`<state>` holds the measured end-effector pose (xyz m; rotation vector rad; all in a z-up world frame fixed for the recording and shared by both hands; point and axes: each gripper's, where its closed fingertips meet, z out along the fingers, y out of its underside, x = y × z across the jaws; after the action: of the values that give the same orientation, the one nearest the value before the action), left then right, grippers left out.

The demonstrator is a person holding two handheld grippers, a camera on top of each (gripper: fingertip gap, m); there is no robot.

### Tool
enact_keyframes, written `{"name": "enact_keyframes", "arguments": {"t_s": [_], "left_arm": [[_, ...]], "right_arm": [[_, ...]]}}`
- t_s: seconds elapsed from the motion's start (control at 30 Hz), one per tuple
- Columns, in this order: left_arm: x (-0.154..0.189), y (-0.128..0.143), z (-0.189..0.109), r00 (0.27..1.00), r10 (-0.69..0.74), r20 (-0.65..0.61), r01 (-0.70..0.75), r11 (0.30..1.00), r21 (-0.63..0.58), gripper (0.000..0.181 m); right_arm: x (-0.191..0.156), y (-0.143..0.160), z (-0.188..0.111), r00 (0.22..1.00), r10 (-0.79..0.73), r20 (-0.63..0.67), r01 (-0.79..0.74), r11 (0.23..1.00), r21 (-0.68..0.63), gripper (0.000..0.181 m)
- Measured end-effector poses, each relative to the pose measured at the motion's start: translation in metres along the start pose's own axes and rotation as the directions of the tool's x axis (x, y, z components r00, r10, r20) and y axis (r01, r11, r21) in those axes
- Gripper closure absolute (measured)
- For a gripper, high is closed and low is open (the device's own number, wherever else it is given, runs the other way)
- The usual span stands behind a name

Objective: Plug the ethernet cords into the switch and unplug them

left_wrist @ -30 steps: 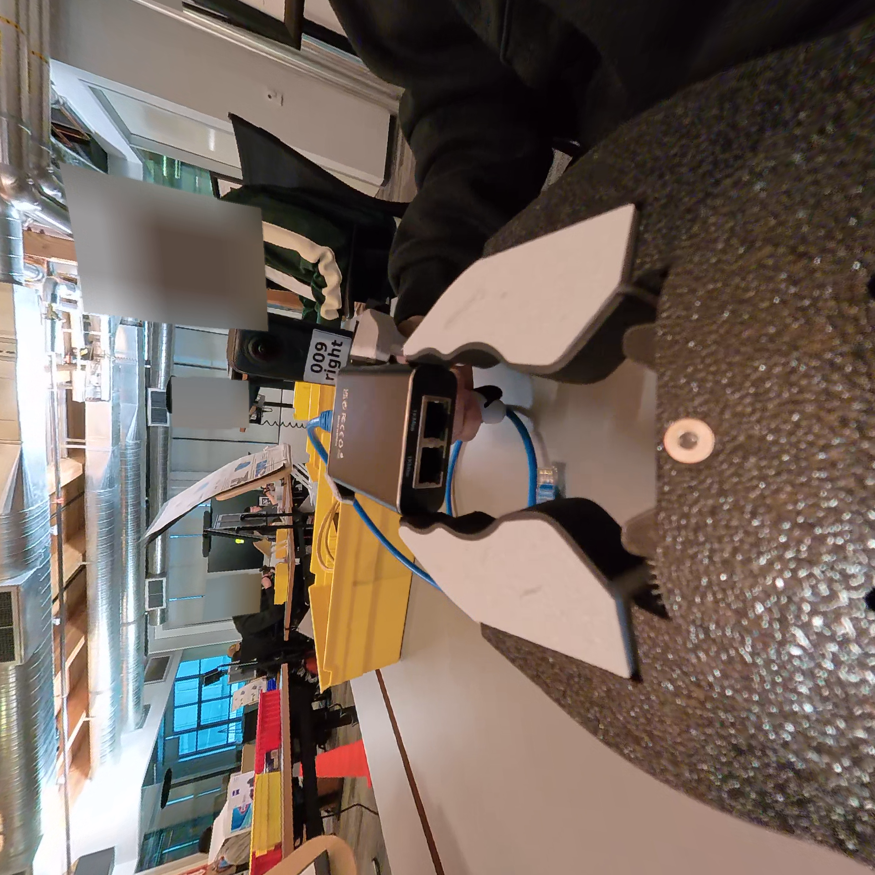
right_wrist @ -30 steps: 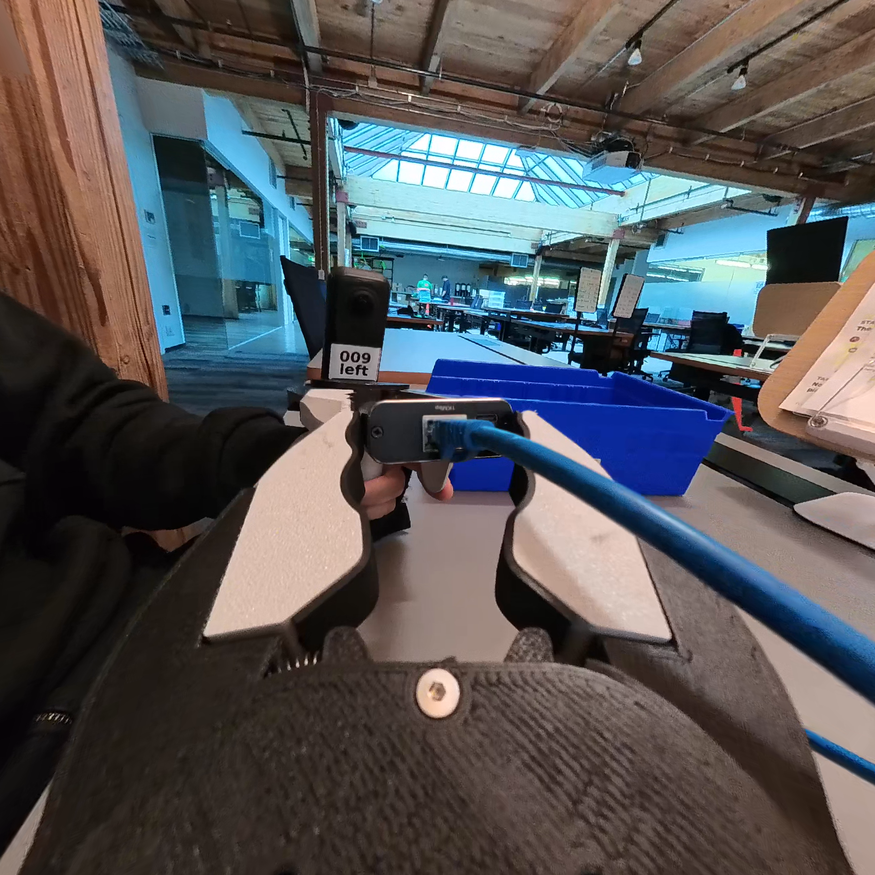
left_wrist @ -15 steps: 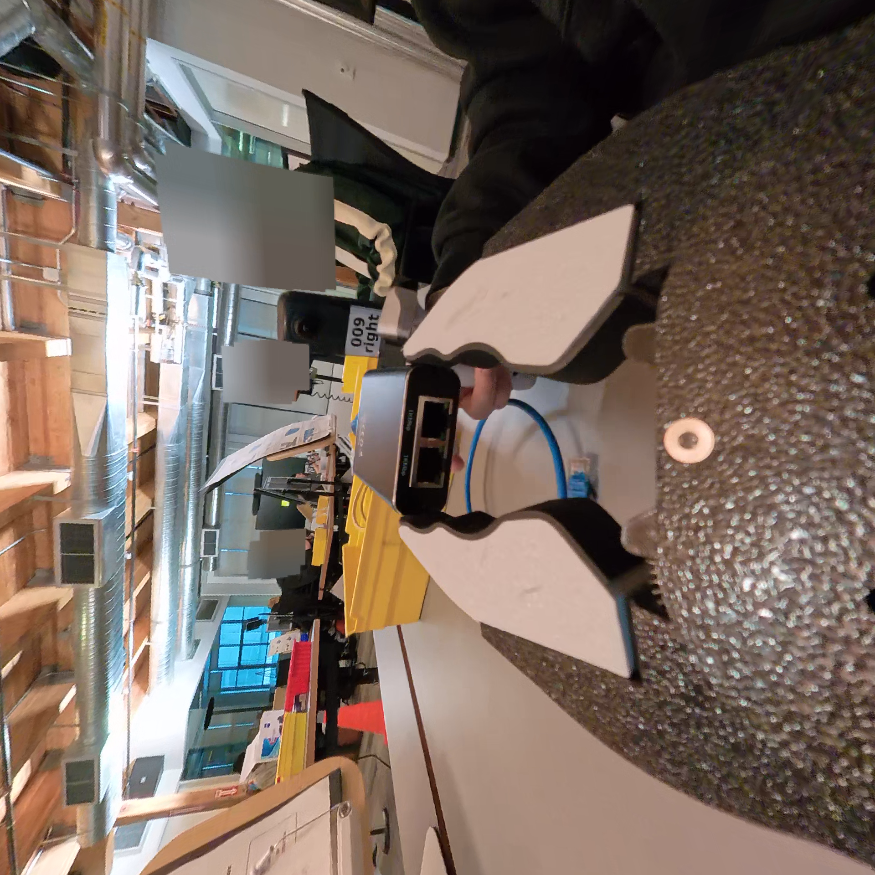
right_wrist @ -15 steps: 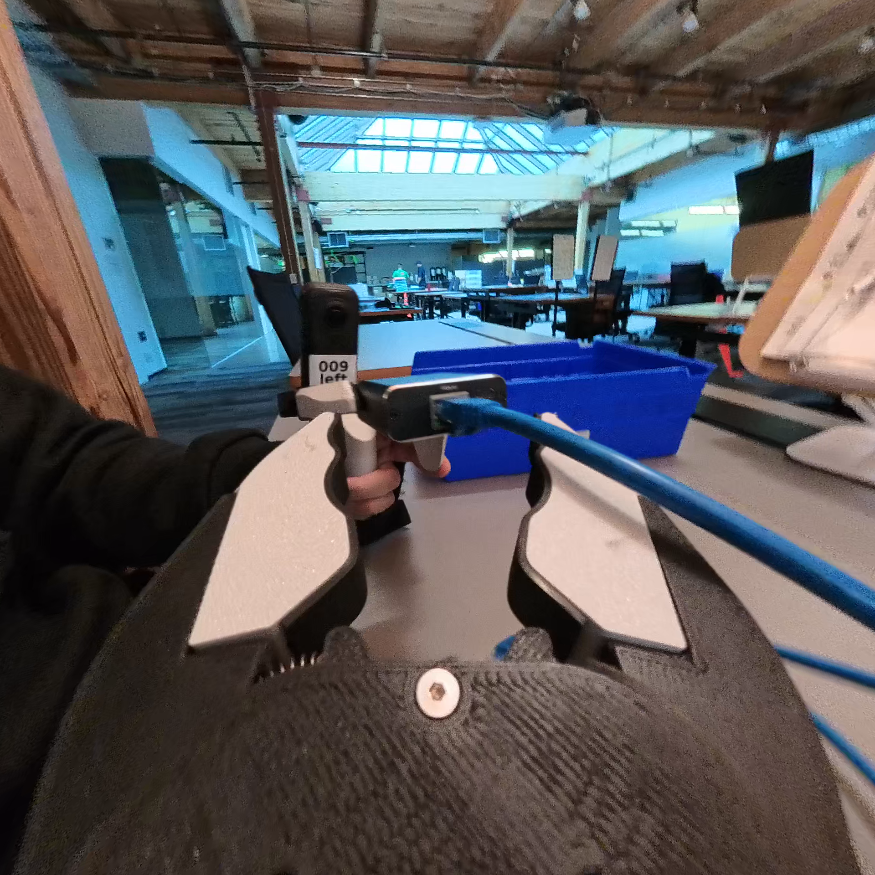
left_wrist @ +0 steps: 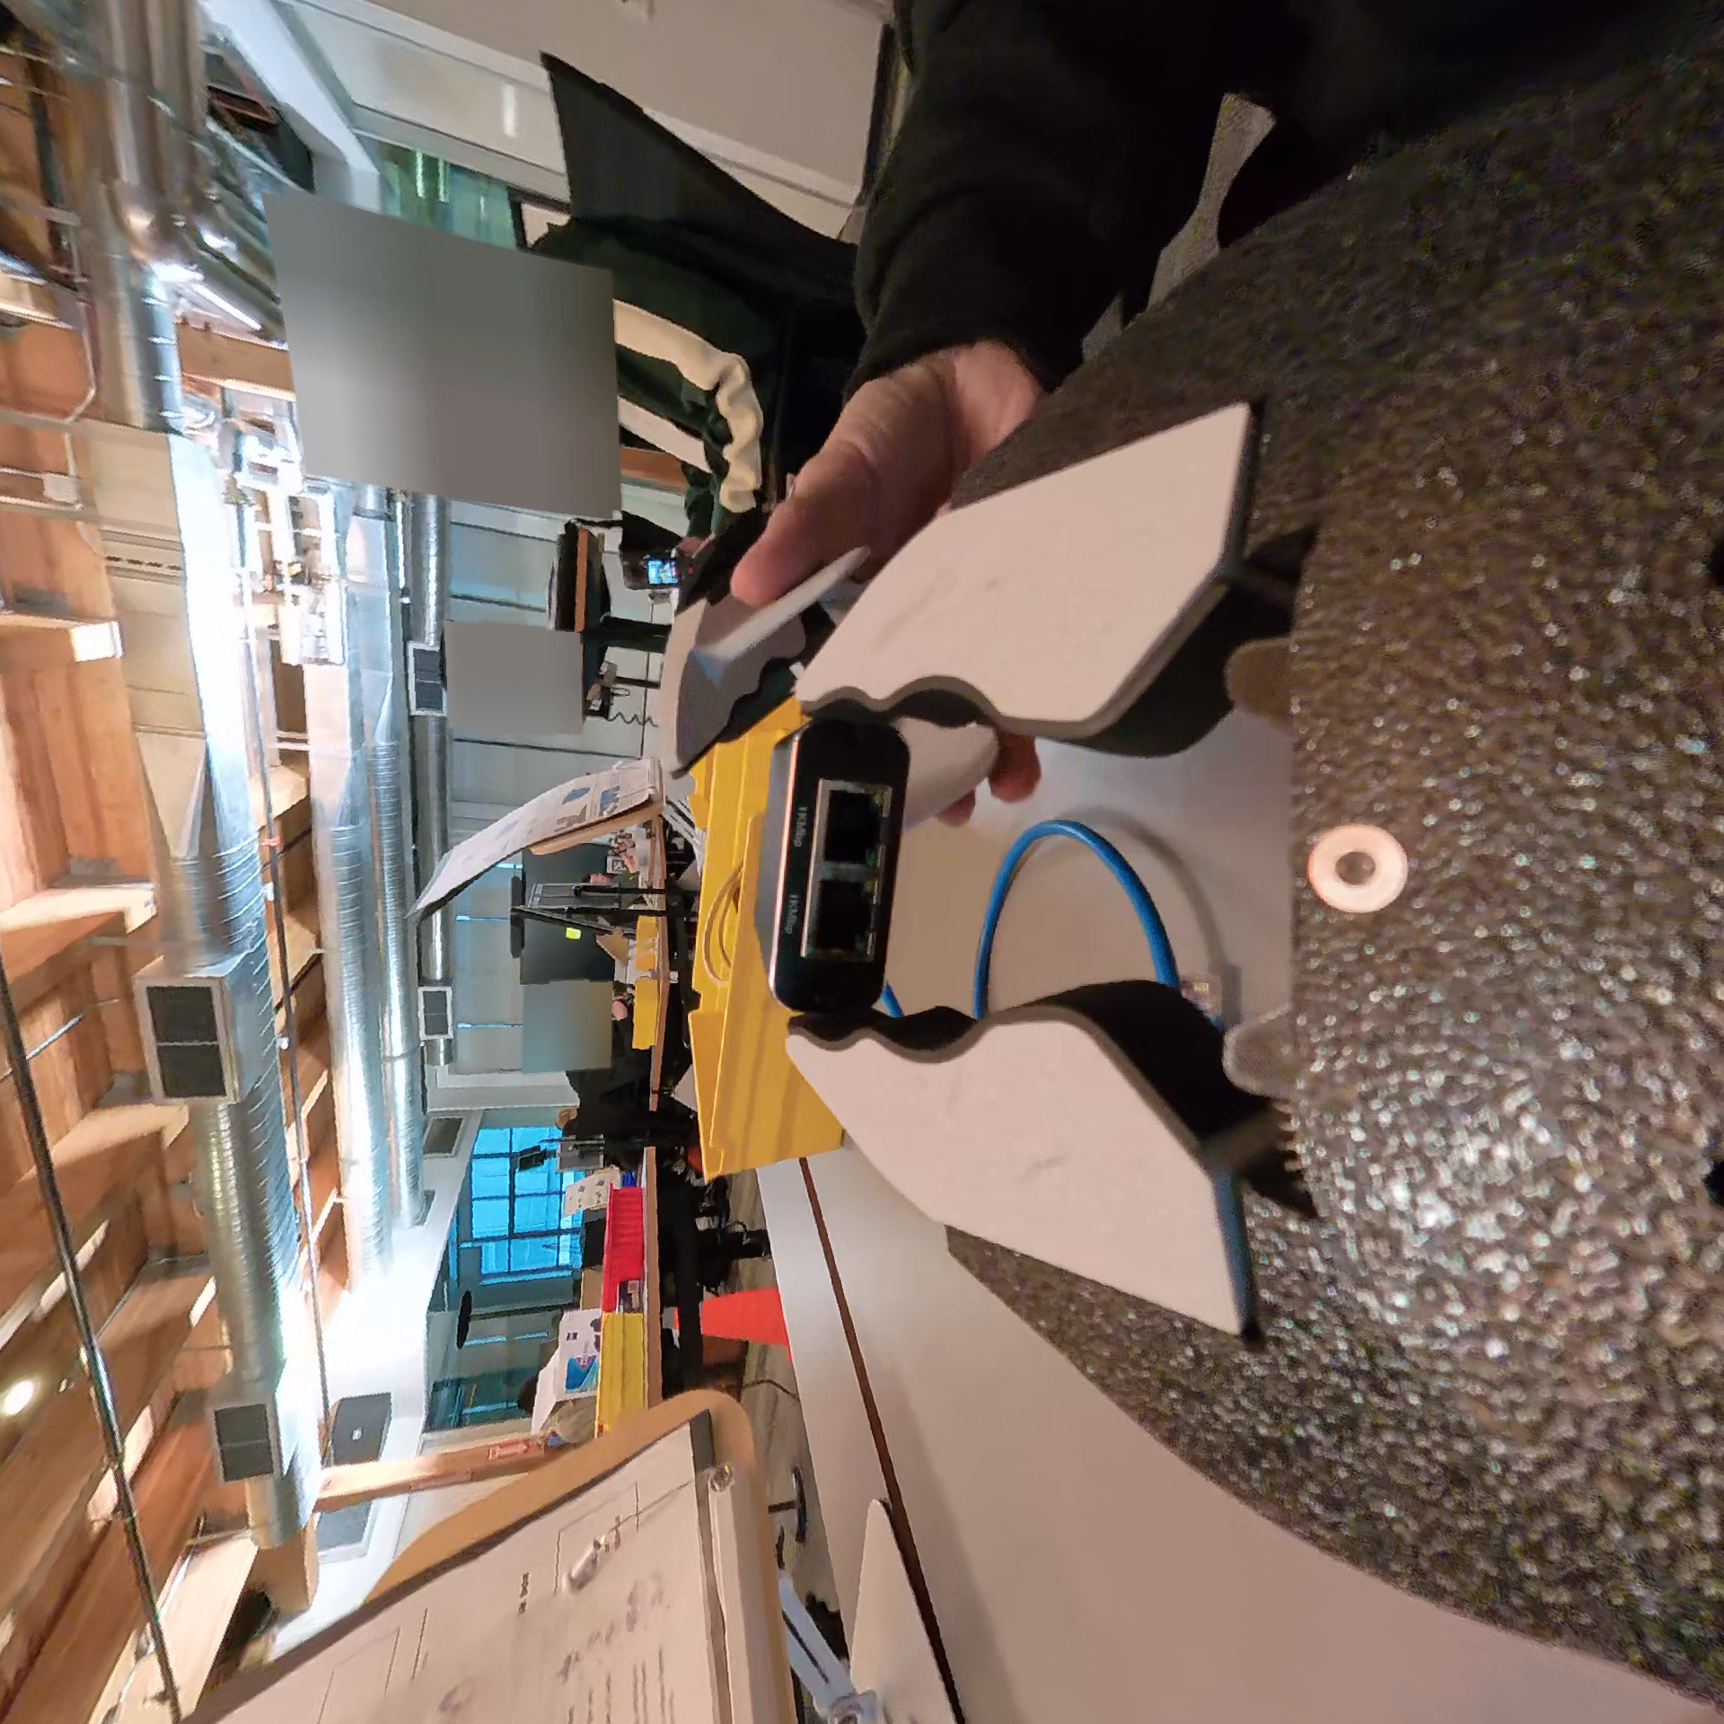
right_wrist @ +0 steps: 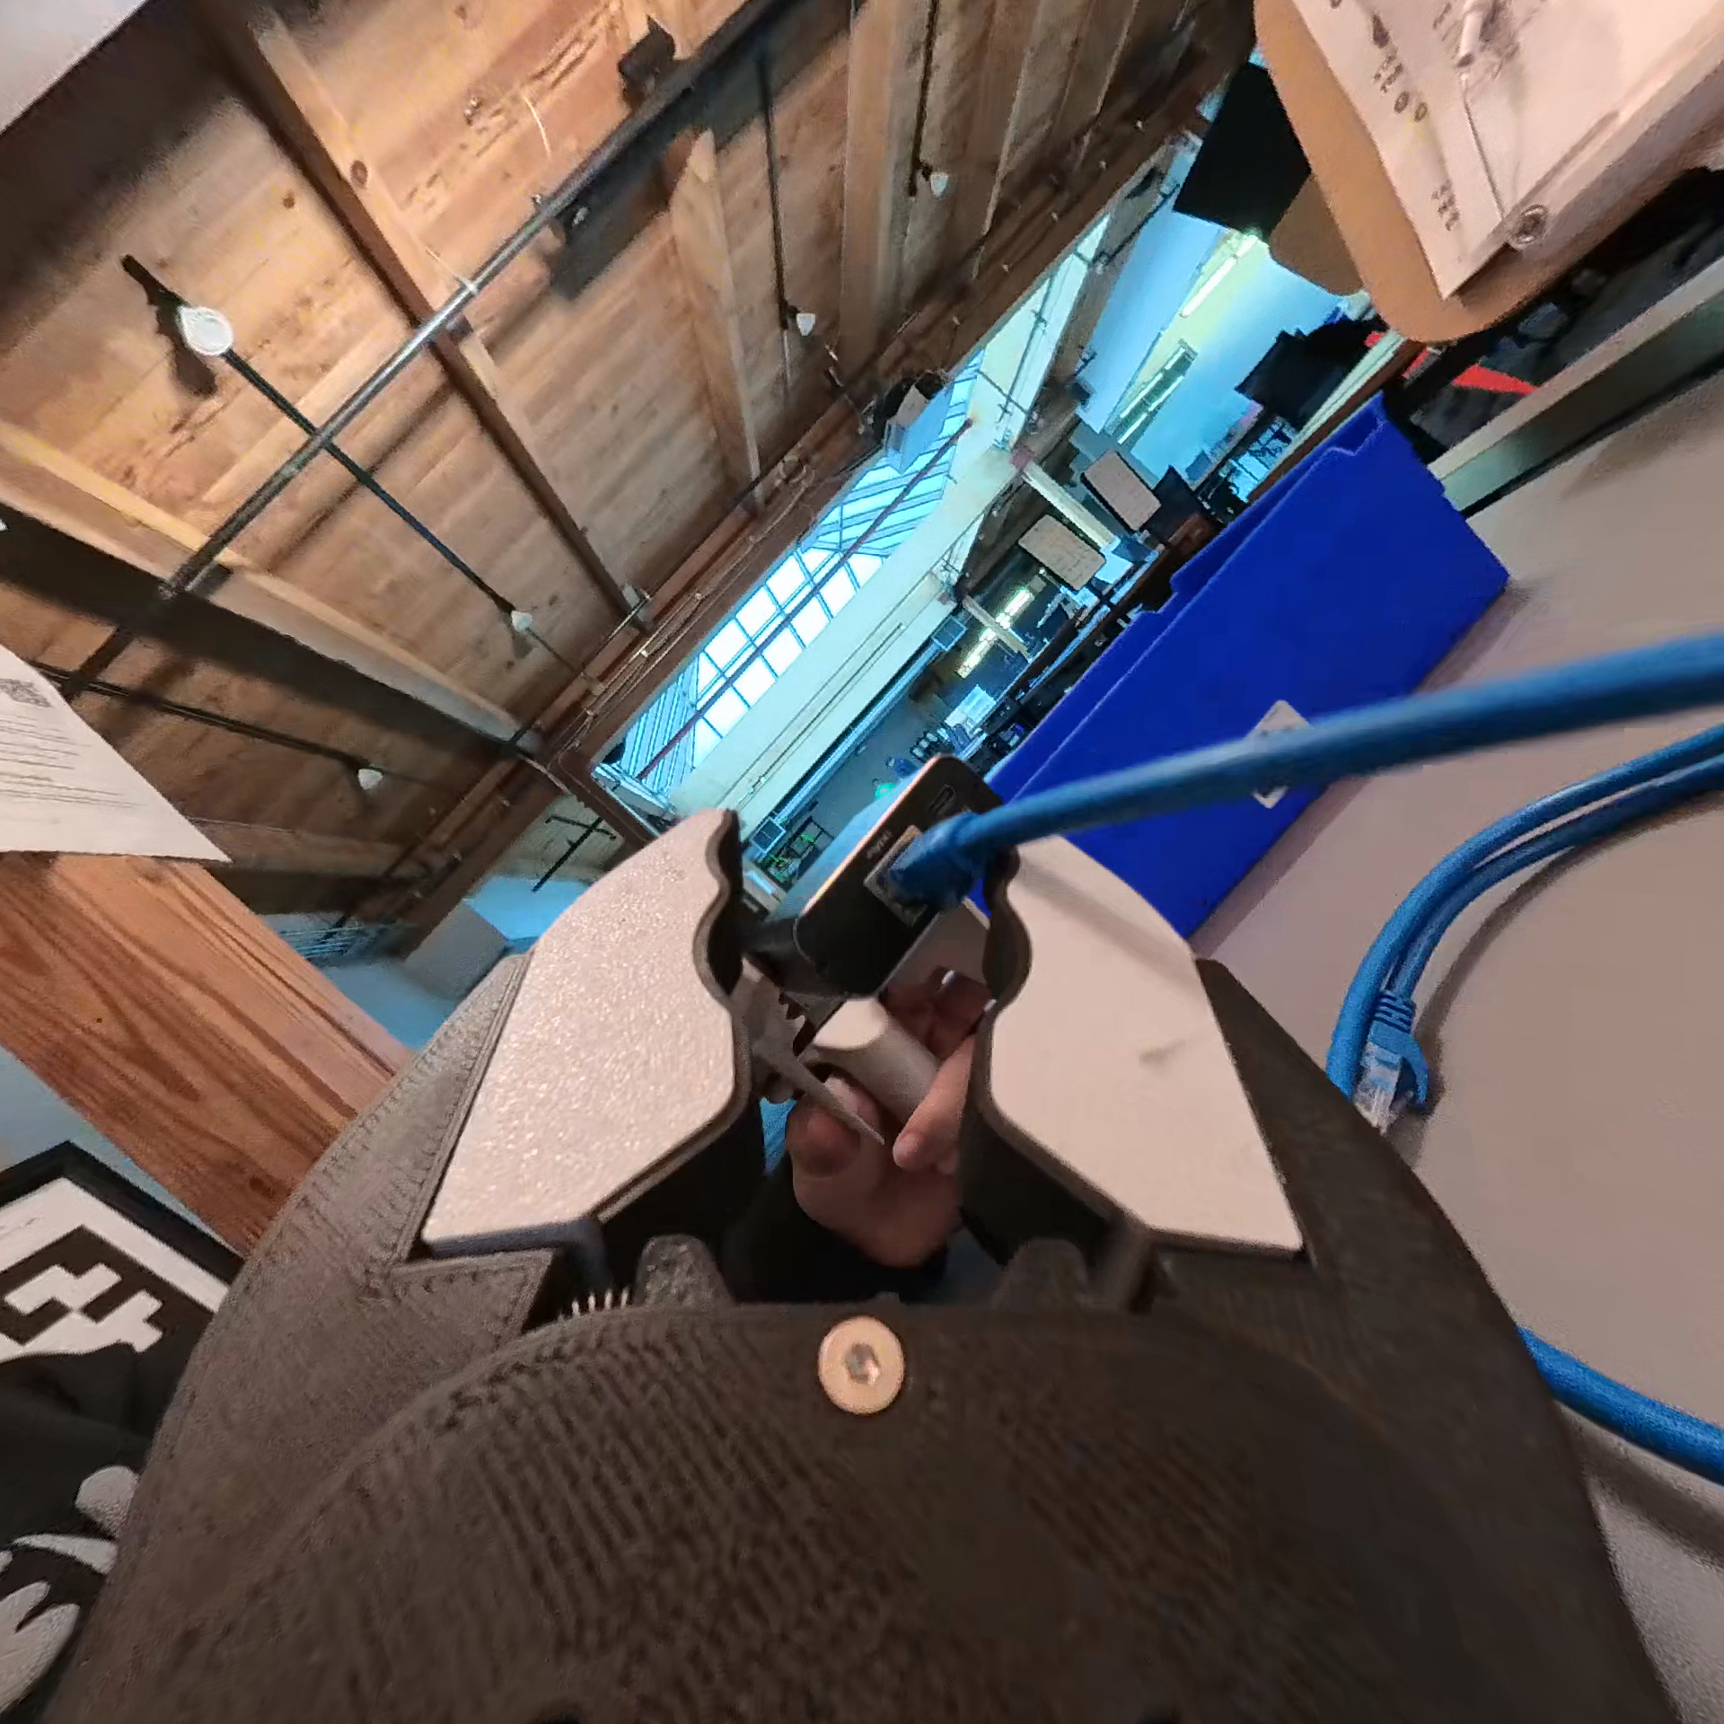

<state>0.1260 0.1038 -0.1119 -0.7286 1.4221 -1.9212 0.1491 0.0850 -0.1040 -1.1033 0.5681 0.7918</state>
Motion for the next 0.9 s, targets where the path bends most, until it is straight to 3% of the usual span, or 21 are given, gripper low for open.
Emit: {"name": "enact_keyframes", "arguments": {"t_s": [0.17, 0.33, 0.43, 0.6, 0.9], "left_arm": [[0.006, -0.008, -0.003, 0.994, -0.075, -0.076, 0.08, 0.995, 0.057, 0.122], [0.019, -0.011, -0.002, 0.985, -0.065, -0.157, 0.078, 0.994, 0.076, 0.122], [0.032, -0.005, 0.002, 0.976, -0.037, -0.215, 0.046, 0.998, 0.037, 0.122], [0.042, 0.007, 0.005, 0.968, 0.04, -0.249, -0.048, 0.999, -0.026, 0.123], [0.046, 0.003, 0.004, 0.965, 0.023, -0.262, -0.019, 1.0, 0.019, 0.12]], "right_arm": [[-0.008, 0.017, 0.001, 0.967, -0.244, 0.079, 0.252, 0.961, -0.112, 0.109], [-0.015, 0.02, -0.004, 0.874, -0.458, 0.159, 0.48, 0.866, -0.14, 0.114], [-0.019, 0.024, -0.006, 0.816, -0.544, 0.195, 0.57, 0.814, -0.115, 0.107], [-0.03, 0.028, -0.017, 0.681, -0.672, 0.293, 0.725, 0.676, -0.135, 0.116], [-0.03, 0.031, -0.016, 0.76, -0.57, 0.312, 0.633, 0.759, -0.154, 0.116]]}}
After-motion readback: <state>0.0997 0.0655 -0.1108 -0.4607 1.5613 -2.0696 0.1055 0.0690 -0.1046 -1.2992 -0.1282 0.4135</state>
